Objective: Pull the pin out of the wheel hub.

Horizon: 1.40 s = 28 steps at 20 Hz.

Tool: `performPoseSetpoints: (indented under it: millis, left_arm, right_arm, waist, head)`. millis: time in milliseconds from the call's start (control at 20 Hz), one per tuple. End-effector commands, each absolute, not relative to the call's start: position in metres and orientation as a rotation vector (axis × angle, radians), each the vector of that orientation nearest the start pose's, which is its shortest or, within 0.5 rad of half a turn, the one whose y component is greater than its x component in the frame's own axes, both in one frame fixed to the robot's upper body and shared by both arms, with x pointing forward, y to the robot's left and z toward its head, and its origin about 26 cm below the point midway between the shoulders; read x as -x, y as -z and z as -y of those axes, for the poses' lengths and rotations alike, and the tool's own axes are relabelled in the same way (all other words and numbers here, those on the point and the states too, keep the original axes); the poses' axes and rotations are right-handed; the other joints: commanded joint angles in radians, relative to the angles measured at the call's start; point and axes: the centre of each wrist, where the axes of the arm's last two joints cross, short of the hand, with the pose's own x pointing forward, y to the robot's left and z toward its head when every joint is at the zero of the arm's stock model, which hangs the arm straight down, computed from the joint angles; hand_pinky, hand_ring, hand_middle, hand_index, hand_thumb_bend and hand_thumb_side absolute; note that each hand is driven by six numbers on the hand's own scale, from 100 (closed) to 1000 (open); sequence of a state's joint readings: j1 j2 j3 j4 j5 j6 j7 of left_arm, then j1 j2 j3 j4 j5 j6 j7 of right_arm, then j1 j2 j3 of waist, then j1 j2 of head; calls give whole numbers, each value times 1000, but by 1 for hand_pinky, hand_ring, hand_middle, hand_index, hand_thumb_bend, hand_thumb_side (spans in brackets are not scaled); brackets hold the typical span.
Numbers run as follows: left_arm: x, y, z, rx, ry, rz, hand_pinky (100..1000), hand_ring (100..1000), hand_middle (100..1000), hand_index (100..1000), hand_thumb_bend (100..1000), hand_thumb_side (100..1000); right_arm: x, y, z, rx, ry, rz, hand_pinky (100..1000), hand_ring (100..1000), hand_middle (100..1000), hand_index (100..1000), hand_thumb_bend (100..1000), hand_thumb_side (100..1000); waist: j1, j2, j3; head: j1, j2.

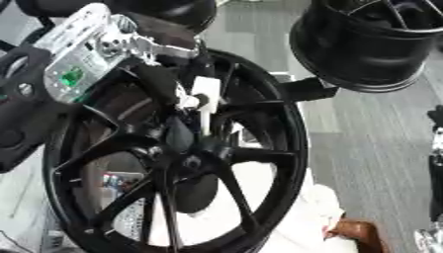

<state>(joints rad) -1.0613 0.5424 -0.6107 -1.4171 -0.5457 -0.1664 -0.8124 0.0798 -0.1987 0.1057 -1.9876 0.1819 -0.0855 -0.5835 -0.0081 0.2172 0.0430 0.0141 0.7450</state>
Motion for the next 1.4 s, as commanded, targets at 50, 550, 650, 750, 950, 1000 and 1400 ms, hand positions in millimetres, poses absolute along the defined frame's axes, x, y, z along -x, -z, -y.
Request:
performPoseSetpoints:
  millis: [50, 550, 650, 750, 950, 1000, 1400]
  left_arm:
    - [-410, -282, -145, 763, -2997, -1786, 719, 685, 617, 819, 249, 733]
    - [-413, -279, -145, 783, -2993, -1772, 703, 644, 576, 804, 223, 664]
    - [-414, -278, -146, 785, -2989, -1790, 690, 623, 556, 783, 154, 587]
    - [-415, -277, -146, 779, -2987, -1822, 673, 597, 523, 741, 100, 516]
    - [-415, -277, -146, 740, -2994, -1927, 612, 533, 460, 639, 100, 418]
    - [-415, -278, -146, 725, -2996, -1947, 599, 522, 442, 616, 100, 391]
    - [-401, -302, -147, 625, -2908, -2195, 546, 468, 342, 520, 100, 247]
  right_arm:
    - [-245, -88, 249, 559, 203, 2057, 890, 836, 678, 750, 100, 737]
    - [-245, -89, 248, 556, 207, 2057, 890, 836, 677, 750, 100, 737]
    - [-245, -89, 248, 554, 208, 2057, 891, 836, 677, 750, 100, 737]
    - [-245, -89, 248, 553, 209, 2057, 891, 836, 677, 750, 100, 737]
    - [-245, -89, 248, 552, 210, 2056, 891, 836, 677, 750, 100, 737]
    - [-245, -89, 248, 552, 210, 2055, 891, 836, 677, 750, 100, 737]
    - [-245, -88, 249, 556, 211, 2050, 891, 836, 677, 750, 100, 737]
  waist:
    - [-1, -13, 0]
    - [-2, -11, -1]
    - [-2, -11, -2]
    - [-1, -11, -2]
    - [-1, -12, -1]
    - [-2, -12, -1]
    - [-1, -15, 3]
  head:
    - [-2, -10]
    - [-2, -13]
    - [-2, -13]
    - [-2, -13]
    - [-2, -13]
    - [-2, -13]
    - [-4, -9]
